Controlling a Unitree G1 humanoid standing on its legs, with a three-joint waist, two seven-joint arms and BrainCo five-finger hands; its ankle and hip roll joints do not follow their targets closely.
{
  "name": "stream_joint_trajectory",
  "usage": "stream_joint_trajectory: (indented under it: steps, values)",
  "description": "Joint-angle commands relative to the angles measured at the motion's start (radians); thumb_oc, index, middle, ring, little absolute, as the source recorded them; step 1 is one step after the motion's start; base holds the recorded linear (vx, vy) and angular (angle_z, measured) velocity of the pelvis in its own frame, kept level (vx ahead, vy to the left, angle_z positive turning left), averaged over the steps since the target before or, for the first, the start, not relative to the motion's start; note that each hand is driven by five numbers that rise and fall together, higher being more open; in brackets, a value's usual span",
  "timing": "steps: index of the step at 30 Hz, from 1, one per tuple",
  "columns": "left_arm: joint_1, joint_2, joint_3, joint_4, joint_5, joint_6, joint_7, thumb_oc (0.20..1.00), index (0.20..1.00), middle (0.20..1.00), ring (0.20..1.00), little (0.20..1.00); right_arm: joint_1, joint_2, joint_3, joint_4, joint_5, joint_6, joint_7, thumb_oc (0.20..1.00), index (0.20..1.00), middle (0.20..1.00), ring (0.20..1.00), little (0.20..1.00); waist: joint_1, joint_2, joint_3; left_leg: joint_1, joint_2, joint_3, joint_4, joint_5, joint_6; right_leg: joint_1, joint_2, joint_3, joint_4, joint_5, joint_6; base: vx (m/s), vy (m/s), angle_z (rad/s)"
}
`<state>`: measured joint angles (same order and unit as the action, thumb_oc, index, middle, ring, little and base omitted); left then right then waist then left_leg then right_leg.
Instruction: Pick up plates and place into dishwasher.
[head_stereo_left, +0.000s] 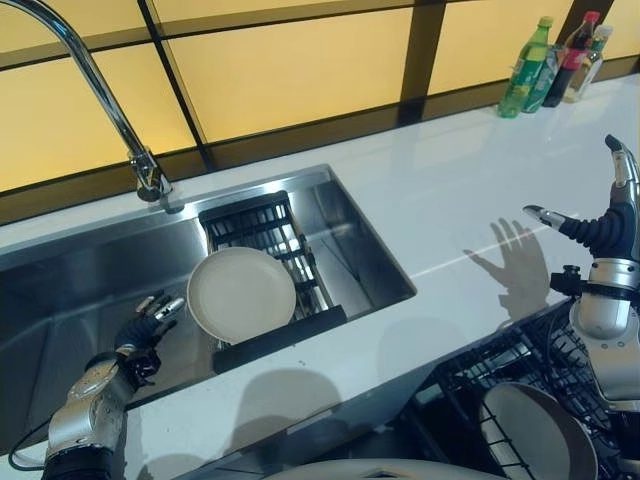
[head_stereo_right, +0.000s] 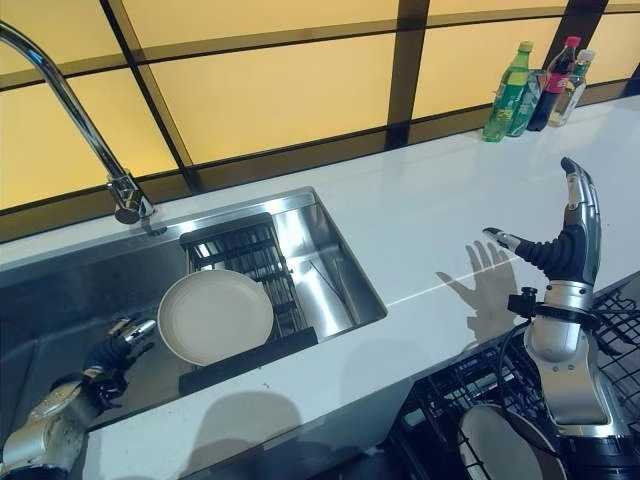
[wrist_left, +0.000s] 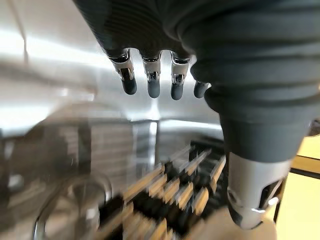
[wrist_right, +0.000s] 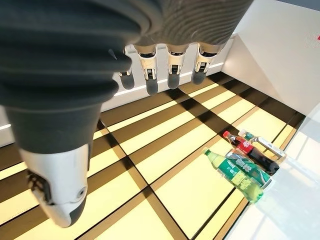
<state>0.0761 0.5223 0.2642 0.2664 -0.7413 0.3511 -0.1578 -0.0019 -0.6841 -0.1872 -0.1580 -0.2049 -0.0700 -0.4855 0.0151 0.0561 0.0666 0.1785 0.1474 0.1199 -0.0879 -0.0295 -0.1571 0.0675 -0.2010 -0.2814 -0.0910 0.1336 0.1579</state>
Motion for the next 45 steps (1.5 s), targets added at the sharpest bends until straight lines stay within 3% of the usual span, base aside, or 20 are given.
stream_joint_trajectory:
  steps: [1, 6, 13, 21, 25, 28, 29, 32, 39, 45]
  values:
    - [-0.067, 0.041, -0.015, -0.034, -0.167, 0.007, 0.000, 1.000, 1.000, 1.000, 1.000, 1.000, -0.047, -0.046, -0.005, -0.076, -0.005, -0.012, -0.029, 1.000, 1.000, 1.000, 1.000, 1.000, 0.006, -0.028, -0.016, -0.081, -0.060, 0.028, 0.019, 0.000, 0.081, 0.026, -0.015, 0.030, 0.059, -0.125, 0.020, 0.00, 0.000, 0.00]
    - [-0.078, 0.003, -0.006, -0.057, -0.324, 0.021, 0.013, 1.000, 1.000, 1.000, 1.000, 1.000, -0.044, -0.043, 0.001, -0.068, -0.006, -0.005, -0.035, 1.000, 1.000, 1.000, 1.000, 1.000, 0.004, -0.031, -0.017, -0.081, -0.060, 0.031, 0.020, -0.001, 0.080, 0.028, -0.016, 0.030, 0.056, -0.125, 0.018, 0.00, 0.000, 0.00]
    - [-0.071, -0.023, 0.002, -0.085, -0.404, 0.048, 0.019, 1.000, 1.000, 1.000, 1.000, 1.000, -0.032, -0.035, -0.004, -0.077, -0.008, 0.003, -0.036, 1.000, 1.000, 1.000, 1.000, 1.000, 0.006, -0.033, -0.018, -0.081, -0.061, 0.032, 0.020, -0.001, 0.080, 0.031, -0.016, 0.027, 0.055, -0.127, 0.017, 0.00, 0.000, 0.00]
    - [-0.068, -0.025, 0.008, -0.088, -0.381, 0.047, 0.034, 1.000, 1.000, 1.000, 1.000, 1.000, -0.021, -0.031, 0.002, -0.089, -0.009, 0.020, -0.041, 1.000, 1.000, 1.000, 1.000, 1.000, 0.006, -0.038, -0.021, -0.079, -0.061, 0.035, 0.021, -0.001, 0.079, 0.034, -0.014, 0.026, 0.053, -0.128, 0.016, 0.00, 0.000, 0.00]
    - [-0.069, -0.004, 0.007, -0.089, -0.200, -0.017, 0.088, 1.000, 1.000, 1.000, 1.000, 1.000, -0.019, -0.035, -0.001, -0.096, -0.002, 0.025, -0.040, 1.000, 1.000, 1.000, 1.000, 1.000, 0.007, -0.039, -0.020, -0.081, -0.061, 0.034, 0.021, 0.001, 0.078, 0.034, -0.014, 0.025, 0.054, -0.128, 0.016, 0.00, 0.000, 0.00]
    - [-0.067, 0.047, 0.019, -0.102, 0.058, -0.159, 0.148, 1.000, 1.000, 1.000, 1.000, 1.000, -0.016, -0.041, -0.001, -0.102, 0.006, 0.033, -0.043, 1.000, 1.000, 1.000, 1.000, 1.000, 0.009, -0.043, -0.018, -0.083, -0.062, 0.034, 0.021, 0.003, 0.078, 0.035, -0.011, 0.024, 0.055, -0.131, 0.015, 0.00, 0.000, 0.00]
    - [-0.071, 0.086, 0.029, -0.126, 0.238, -0.240, 0.203, 1.000, 1.000, 1.000, 1.000, 1.000, -0.016, -0.044, 0.000, -0.102, 0.009, 0.037, -0.046, 1.000, 1.000, 1.000, 1.000, 1.000, 0.011, -0.043, -0.018, -0.084, -0.061, 0.035, 0.020, 0.005, 0.078, 0.035, -0.009, 0.023, 0.055, -0.132, 0.013, 0.00, 0.000, 0.00]
    - [-0.085, 0.148, 0.041, -0.184, 0.445, -0.318, 0.280, 1.000, 1.000, 1.000, 1.000, 1.000, -0.013, -0.050, -0.009, -0.107, 0.026, 0.034, -0.046, 1.000, 1.000, 1.000, 1.000, 1.000, 0.010, -0.050, -0.017, -0.085, -0.061, 0.034, 0.018, 0.006, 0.075, 0.034, -0.008, 0.022, 0.055, -0.134, 0.013, 0.00, -0.010, 0.01]
    - [-0.121, 0.229, 0.007, -0.250, 0.772, -0.445, 0.354, 1.000, 1.000, 1.000, 1.000, 1.000, -0.010, -0.044, 0.005, -0.105, 0.029, 0.042, -0.050, 1.000, 1.000, 1.000, 1.000, 1.000, -0.004, -0.055, -0.021, -0.083, -0.059, 0.049, 0.015, 0.004, 0.069, 0.033, -0.008, 0.020, 0.053, -0.131, 0.016, 0.01, -0.012, 0.05]
    - [-0.166, 0.306, -0.069, -0.269, 0.917, -0.561, 0.364, 1.000, 1.000, 1.000, 1.000, 1.000, -0.007, -0.051, 0.025, -0.095, 0.045, 0.044, -0.048, 1.000, 1.000, 1.000, 1.000, 1.000, -0.034, -0.051, -0.026, -0.072, -0.061, 0.064, 0.012, -0.003, 0.072, 0.029, -0.004, 0.038, 0.051, -0.128, 0.021, 0.04, -0.009, 0.00]
